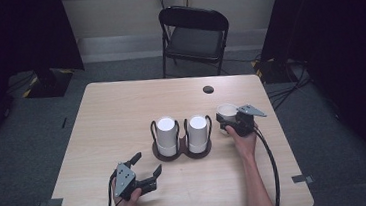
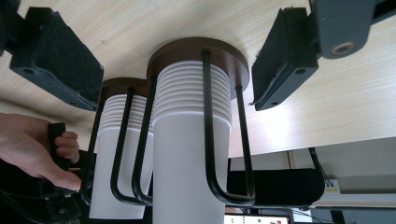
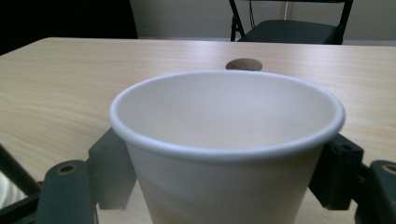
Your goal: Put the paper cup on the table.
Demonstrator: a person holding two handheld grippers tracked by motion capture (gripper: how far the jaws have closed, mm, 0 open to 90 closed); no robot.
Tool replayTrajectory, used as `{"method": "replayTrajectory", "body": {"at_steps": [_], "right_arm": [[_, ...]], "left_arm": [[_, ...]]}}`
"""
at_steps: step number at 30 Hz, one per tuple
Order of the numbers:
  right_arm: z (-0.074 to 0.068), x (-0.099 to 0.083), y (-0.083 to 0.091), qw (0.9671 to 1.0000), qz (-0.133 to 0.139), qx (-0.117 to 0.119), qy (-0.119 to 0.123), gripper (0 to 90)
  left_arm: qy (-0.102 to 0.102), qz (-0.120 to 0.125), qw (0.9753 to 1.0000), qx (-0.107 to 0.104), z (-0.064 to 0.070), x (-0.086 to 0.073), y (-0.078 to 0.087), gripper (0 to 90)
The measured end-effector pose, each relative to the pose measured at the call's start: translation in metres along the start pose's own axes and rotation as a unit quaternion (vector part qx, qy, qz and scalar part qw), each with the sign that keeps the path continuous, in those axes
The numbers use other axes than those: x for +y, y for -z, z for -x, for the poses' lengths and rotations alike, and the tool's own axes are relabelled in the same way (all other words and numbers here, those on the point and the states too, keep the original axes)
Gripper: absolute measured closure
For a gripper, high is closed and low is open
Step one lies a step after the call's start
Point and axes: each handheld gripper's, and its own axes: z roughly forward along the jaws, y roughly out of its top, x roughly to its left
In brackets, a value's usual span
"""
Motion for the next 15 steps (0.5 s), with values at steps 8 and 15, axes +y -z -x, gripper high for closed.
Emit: {"method": "replayTrajectory", "body": {"at_steps": [8,15], "right_arm": [[-0.0015,-0.0013,0.0067,0.9997,-0.019,0.002,0.018,23.1],[-0.0026,-0.0048,0.0045,0.9990,-0.042,0.005,0.010,22.2]], "left_arm": [[-0.001,0.000,1.0000,0.001,0.0004,-0.0001,0.0001,16.6],[-0.001,0.001,1.0000,0.002,0.0005,-0.0001,0.0002,16.6]]}}
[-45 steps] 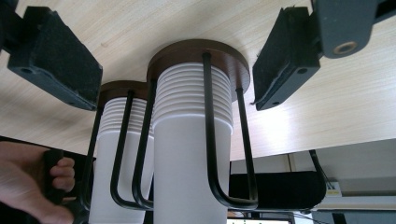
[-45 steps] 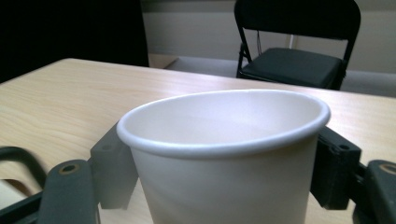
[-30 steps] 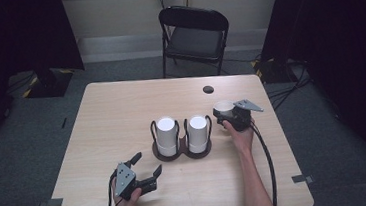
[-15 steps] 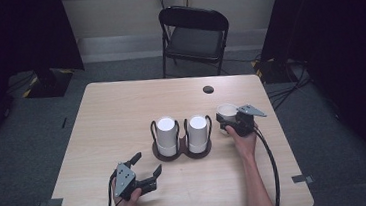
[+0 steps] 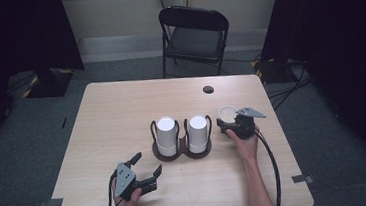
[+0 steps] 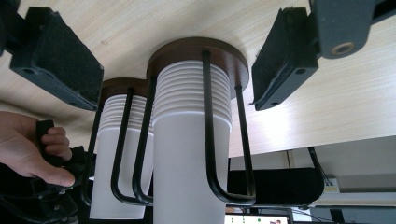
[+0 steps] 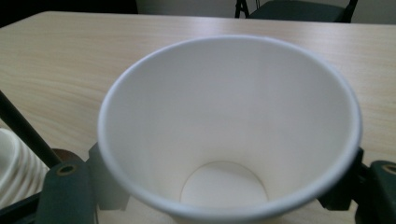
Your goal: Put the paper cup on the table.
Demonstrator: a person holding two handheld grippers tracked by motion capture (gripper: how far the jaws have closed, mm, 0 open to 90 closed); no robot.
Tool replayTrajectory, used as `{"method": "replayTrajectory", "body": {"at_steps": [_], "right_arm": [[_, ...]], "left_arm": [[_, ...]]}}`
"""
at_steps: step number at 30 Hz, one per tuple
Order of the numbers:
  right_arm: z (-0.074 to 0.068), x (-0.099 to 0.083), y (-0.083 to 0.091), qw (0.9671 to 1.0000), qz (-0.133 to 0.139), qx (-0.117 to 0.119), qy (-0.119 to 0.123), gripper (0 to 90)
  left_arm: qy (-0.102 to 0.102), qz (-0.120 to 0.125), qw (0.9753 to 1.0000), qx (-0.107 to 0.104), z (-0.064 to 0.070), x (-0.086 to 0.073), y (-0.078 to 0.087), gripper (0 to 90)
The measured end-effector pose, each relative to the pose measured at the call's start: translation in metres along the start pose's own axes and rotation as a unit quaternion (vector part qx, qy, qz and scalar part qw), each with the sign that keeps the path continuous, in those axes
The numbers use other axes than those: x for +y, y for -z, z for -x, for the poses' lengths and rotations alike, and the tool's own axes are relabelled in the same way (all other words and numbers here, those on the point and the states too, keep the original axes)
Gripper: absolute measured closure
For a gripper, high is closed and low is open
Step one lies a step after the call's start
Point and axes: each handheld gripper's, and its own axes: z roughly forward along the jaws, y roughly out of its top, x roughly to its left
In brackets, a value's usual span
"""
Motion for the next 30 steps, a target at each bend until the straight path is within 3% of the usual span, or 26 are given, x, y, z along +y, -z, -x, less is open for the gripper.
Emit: {"method": "replayTrajectory", "body": {"at_steps": [10,19,30], "right_arm": [[-0.001,-0.002,0.001,0.9997,-0.019,0.002,-0.017,14.9],[0.003,-0.008,0.011,0.9986,-0.023,-0.022,-0.043,15.8],[-0.007,-0.011,0.023,0.9988,-0.012,-0.036,-0.033,16.2]], "left_arm": [[0.000,-0.001,1.0000,0.002,0.000,0.000,0.000,16.6],[0.000,-0.003,1.0000,0.004,0.000,0.000,-0.001,16.7],[0.002,-0.002,1.0000,0.004,0.000,0.000,-0.001,16.8]]}}
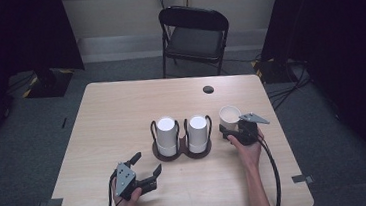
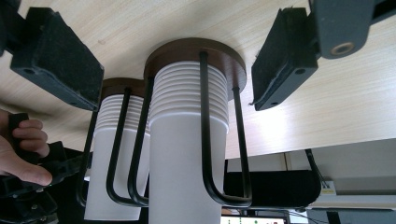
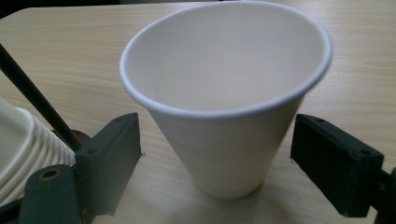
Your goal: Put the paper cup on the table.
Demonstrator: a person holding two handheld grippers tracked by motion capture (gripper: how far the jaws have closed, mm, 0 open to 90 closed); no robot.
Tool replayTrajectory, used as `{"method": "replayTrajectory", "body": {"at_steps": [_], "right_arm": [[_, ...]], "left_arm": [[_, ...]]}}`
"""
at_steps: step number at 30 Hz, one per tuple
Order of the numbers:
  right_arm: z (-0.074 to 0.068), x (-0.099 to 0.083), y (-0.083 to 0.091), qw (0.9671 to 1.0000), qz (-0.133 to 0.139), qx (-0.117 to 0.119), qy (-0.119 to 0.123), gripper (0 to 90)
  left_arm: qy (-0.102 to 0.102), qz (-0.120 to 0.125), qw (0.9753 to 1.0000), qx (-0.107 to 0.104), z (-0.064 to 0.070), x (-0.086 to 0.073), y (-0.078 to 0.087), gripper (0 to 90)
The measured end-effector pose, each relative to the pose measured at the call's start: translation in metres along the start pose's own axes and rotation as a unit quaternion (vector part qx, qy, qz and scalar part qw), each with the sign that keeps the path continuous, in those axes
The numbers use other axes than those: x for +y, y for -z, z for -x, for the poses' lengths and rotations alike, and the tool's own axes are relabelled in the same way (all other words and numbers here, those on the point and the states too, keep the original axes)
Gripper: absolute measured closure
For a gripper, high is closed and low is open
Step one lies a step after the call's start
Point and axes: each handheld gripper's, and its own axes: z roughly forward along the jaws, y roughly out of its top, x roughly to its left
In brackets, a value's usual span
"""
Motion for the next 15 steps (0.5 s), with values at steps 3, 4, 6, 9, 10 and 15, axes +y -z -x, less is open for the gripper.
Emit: {"method": "replayTrajectory", "body": {"at_steps": [3,4,6,9,10,15], "right_arm": [[0.002,-0.002,0.007,1.0000,0.007,0.002,-0.002,16.3],[0.002,-0.002,0.009,1.0000,0.009,0.002,-0.001,16.3],[0.002,-0.003,0.014,0.9999,0.014,0.003,-0.002,16.3],[0.001,-0.006,0.019,0.9998,0.020,0.001,-0.007,15.4],[0.000,-0.006,0.020,0.9998,0.020,-0.001,-0.006,15.4],[-0.004,-0.009,0.030,0.9992,0.039,0.000,-0.007,15.5]], "left_arm": [[0.001,0.000,1.0000,0.000,0.000,0.000,0.000,17.4],[0.001,-0.001,1.0000,0.001,0.000,0.000,0.000,17.4],[0.004,-0.001,1.0000,0.002,0.000,0.000,0.000,17.4],[0.005,-0.001,1.0000,0.004,0.000,0.000,0.000,17.4],[0.007,-0.001,1.0000,0.006,0.000,0.000,0.000,17.4],[0.014,-0.003,0.9999,0.008,-0.002,0.000,-0.001,17.4]]}}
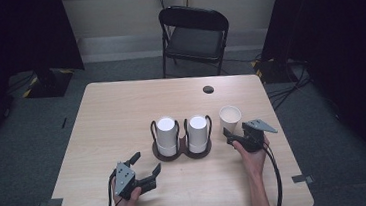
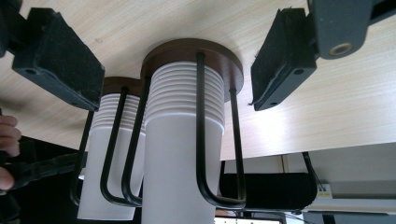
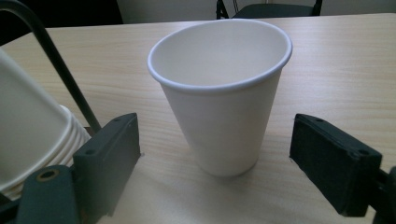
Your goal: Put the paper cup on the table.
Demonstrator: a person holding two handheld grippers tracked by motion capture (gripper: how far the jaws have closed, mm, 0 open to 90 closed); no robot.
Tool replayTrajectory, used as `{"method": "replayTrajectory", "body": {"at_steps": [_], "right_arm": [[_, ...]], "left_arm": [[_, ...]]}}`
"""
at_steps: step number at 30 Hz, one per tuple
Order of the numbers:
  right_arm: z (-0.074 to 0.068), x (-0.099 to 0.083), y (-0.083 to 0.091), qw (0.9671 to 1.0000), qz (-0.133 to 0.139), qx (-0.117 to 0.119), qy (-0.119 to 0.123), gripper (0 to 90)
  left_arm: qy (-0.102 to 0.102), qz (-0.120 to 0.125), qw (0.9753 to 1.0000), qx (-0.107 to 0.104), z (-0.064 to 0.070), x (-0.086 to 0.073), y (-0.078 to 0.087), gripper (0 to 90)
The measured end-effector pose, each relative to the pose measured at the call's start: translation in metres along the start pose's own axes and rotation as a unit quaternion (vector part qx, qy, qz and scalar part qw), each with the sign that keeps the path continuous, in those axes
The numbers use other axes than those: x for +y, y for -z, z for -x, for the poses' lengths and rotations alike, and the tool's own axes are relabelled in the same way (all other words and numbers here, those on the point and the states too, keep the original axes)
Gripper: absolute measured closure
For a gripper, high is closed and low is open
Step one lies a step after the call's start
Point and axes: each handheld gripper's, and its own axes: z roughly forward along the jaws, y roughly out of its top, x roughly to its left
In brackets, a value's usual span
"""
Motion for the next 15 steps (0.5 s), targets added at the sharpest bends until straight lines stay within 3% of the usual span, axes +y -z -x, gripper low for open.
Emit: {"method": "replayTrajectory", "body": {"at_steps": [5,9,15], "right_arm": [[-0.005,-0.002,0.011,0.9999,0.016,0.004,-0.005,14.6],[-0.011,-0.006,0.019,0.9995,0.028,0.009,-0.007,13.8],[-0.022,-0.004,0.033,0.9989,0.044,0.007,0.010,14.7]], "left_arm": [[0.005,-0.002,1.0000,-0.004,0.000,0.000,-0.001,16.7],[-0.004,-0.008,0.9999,-0.011,0.000,0.001,-0.001,16.3],[0.006,-0.004,0.9999,-0.007,-0.001,0.000,-0.001,16.0]]}}
